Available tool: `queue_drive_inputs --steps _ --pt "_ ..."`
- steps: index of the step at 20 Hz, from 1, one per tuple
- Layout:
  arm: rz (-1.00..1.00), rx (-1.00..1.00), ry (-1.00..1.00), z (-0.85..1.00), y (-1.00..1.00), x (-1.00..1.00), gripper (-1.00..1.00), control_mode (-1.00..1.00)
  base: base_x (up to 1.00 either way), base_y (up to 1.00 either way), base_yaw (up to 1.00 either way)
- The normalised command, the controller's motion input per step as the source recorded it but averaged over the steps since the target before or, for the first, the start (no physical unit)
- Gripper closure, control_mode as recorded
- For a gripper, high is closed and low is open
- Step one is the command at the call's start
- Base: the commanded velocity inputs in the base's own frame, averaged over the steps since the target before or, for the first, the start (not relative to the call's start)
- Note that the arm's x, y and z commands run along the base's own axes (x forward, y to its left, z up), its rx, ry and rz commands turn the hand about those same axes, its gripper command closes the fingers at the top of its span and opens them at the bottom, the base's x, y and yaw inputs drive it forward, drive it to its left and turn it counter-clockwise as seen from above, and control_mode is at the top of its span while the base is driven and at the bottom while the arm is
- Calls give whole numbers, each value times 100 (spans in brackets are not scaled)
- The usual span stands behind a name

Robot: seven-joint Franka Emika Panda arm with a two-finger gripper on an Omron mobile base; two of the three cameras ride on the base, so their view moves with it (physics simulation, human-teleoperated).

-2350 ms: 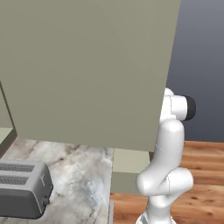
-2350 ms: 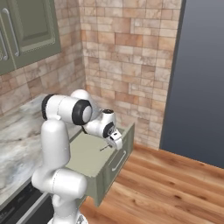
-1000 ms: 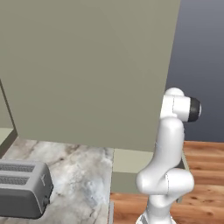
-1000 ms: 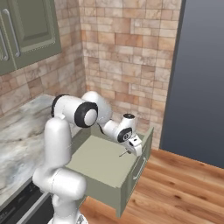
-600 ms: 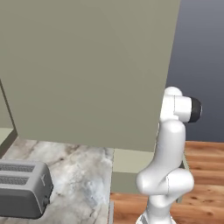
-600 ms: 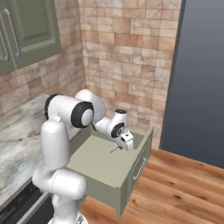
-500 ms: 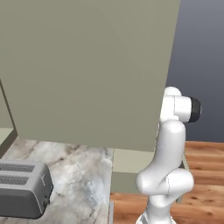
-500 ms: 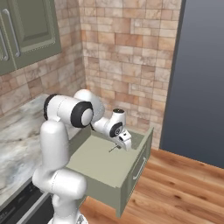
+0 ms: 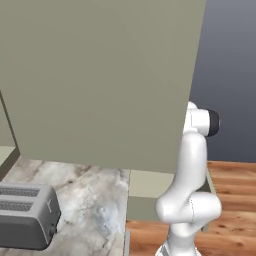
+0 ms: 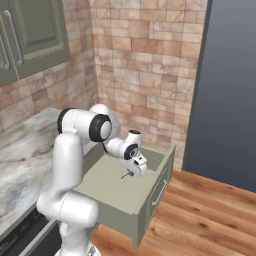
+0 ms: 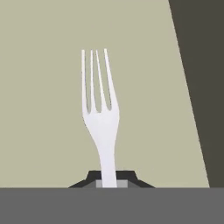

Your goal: Organize the utensils by type. Pick up the wooden spoons from the counter and place them in the open cabinet. Then pick up the metallic utensils from the counter and place them in the open drawer.

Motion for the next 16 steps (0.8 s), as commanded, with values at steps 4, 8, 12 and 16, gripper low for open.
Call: queue_drive_inputs --steps 4,8,12,16 --pt "10 17 3 -29 4 20 100 -100 0 0 0" --pt "9 22 2 -21 5 15 100 -100 0 0 0" --pt "7 7 2 -39 12 0 100 -100 0 0 0" --pt "0 0 6 -33 9 4 100 -100 0 0 0"
